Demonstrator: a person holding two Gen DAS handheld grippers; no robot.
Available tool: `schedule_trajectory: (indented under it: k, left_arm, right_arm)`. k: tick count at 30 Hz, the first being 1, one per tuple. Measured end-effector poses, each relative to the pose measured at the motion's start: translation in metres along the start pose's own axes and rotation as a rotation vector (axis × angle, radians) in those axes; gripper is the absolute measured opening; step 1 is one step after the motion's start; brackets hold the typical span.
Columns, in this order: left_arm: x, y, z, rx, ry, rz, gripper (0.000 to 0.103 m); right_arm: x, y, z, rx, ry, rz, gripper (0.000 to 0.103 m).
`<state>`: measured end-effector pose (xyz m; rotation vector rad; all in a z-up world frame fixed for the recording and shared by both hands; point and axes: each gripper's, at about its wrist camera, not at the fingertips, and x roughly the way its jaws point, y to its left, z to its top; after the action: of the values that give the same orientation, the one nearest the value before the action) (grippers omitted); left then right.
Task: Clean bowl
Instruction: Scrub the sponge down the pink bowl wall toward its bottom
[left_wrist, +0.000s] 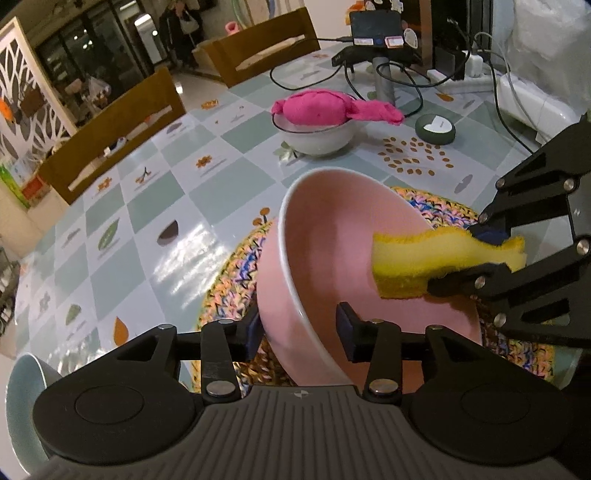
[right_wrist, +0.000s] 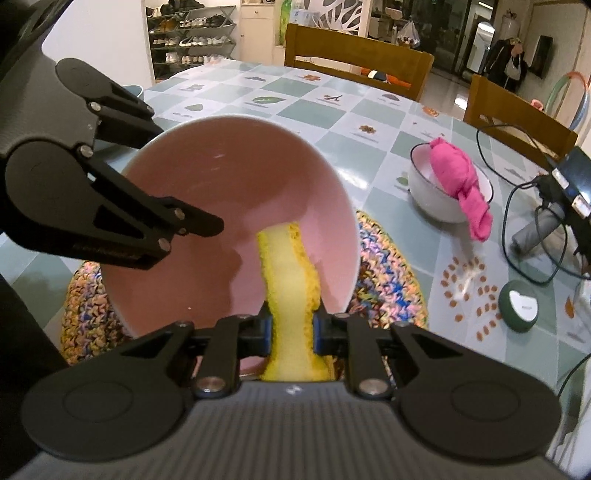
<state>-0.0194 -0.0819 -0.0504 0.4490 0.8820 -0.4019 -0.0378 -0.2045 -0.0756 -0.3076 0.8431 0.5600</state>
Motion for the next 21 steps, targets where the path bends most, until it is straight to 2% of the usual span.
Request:
schedule_trajectory:
  k: [6,12,17,21]
  left_arm:
    - [0.008,0.0,-0.007,-0.049,0.074,-0.033,0.05]
    - [0.013,0.002,-0.014,-0.084,0.098,-0.06,0.05]
    - [0.012,0.009,-0.016,-0.126,0.074,-0.045,0.035]
    - [0.007,0.014,-0.015,-0.152,0.045,-0.03,0.03]
  right_arm:
    - [0.001,0.009,-0.004,0.026,0.001,0.019,0.02]
    - [0.0,0.01,-0.006,0.08,-0.003,0.039,0.02]
    - [-0.002,0.012,-0.007,0.132,-0.009,0.056,0.021]
    - [-0.004,0.014,-0.008,0.153,-0.015,0.055,0.021]
